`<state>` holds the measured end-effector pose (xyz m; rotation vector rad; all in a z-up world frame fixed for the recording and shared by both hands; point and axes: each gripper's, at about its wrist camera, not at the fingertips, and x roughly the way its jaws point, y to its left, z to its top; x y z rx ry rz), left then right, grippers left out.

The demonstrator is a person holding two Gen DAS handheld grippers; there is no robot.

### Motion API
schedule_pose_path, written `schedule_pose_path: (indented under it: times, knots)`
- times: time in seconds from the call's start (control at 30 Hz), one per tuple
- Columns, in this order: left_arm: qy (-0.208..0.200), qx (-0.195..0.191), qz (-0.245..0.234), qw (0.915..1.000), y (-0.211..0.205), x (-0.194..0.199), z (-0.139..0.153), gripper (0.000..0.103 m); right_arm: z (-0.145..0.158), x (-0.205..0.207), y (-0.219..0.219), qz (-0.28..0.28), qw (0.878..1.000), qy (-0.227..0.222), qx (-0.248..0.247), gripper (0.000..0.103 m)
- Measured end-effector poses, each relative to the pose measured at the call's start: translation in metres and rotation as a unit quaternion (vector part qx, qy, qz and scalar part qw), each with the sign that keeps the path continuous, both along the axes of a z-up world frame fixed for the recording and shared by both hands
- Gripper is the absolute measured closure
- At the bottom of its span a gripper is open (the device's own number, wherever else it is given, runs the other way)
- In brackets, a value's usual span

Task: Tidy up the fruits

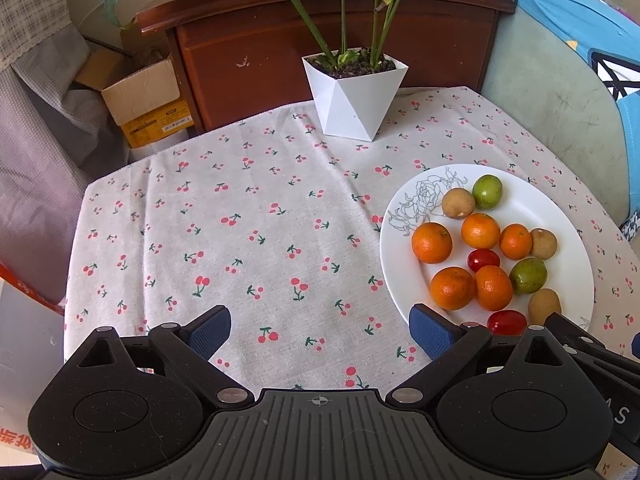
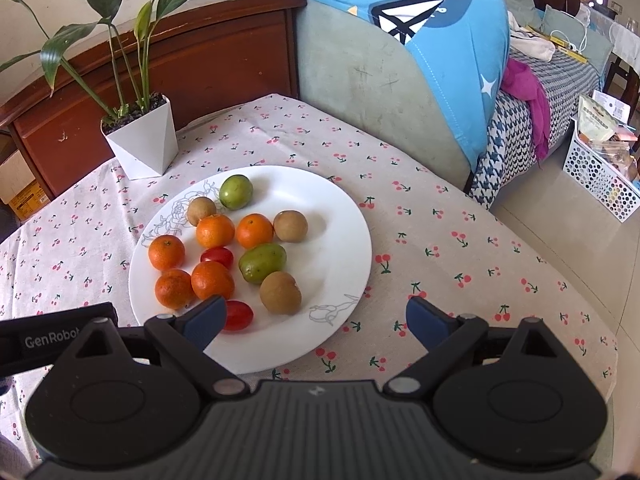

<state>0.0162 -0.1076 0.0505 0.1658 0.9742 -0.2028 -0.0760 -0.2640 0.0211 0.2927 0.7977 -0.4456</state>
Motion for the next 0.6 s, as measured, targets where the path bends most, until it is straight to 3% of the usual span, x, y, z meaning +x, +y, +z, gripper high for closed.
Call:
schedule_pose_path:
  times: [0.6]
  knots:
    - [-0.021, -0.002, 0.017, 0.9996, 0.031, -0.016, 0.010, 0.007, 0.007, -0.010, 0.027, 0.068, 0.997, -0.037, -0.007, 0.007]
